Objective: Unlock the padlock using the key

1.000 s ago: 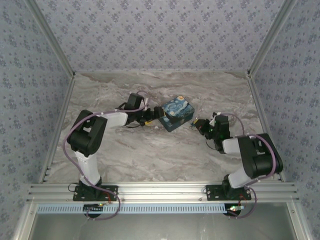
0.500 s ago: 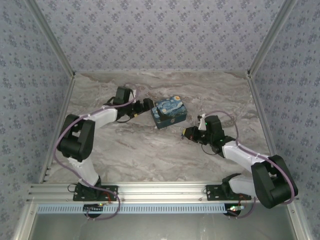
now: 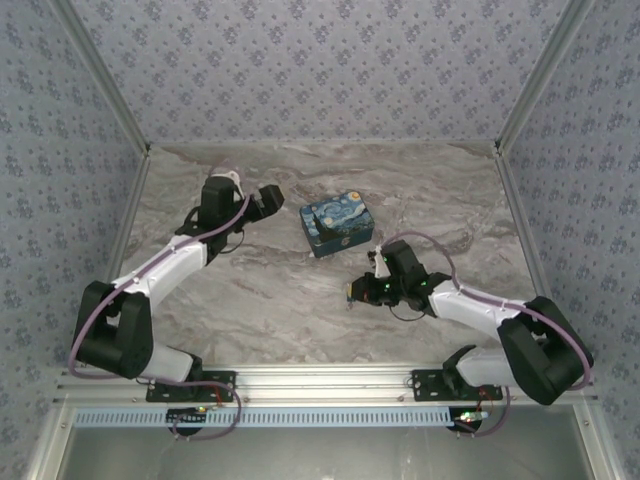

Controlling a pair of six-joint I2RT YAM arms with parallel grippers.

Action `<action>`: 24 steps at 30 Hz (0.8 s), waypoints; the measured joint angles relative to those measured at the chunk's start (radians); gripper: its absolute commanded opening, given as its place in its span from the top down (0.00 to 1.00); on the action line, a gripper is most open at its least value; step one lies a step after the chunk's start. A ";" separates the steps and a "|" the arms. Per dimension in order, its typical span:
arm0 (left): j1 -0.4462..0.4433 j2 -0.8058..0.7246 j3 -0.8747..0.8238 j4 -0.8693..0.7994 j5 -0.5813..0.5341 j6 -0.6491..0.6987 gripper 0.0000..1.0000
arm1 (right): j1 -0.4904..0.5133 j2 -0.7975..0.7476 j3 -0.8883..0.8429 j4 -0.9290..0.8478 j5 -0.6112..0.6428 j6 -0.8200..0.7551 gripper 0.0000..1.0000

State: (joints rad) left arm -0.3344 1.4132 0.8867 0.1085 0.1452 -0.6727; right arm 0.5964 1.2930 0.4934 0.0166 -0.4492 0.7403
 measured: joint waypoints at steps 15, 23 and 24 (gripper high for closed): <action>0.020 -0.002 -0.033 0.000 -0.038 -0.035 0.01 | -0.020 0.129 -0.032 0.091 -0.002 0.035 0.68; 0.037 -0.028 -0.033 -0.020 -0.039 -0.023 0.01 | -0.072 0.042 -0.032 0.037 0.026 0.006 0.55; 0.043 -0.034 -0.033 -0.024 -0.039 -0.021 0.01 | -0.086 0.010 -0.032 0.019 0.036 -0.005 0.53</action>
State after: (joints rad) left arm -0.2916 1.3792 0.8539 0.0845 0.1062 -0.6941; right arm 0.5106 1.3033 0.4614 0.0353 -0.4133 0.7357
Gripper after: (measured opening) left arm 0.994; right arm 0.437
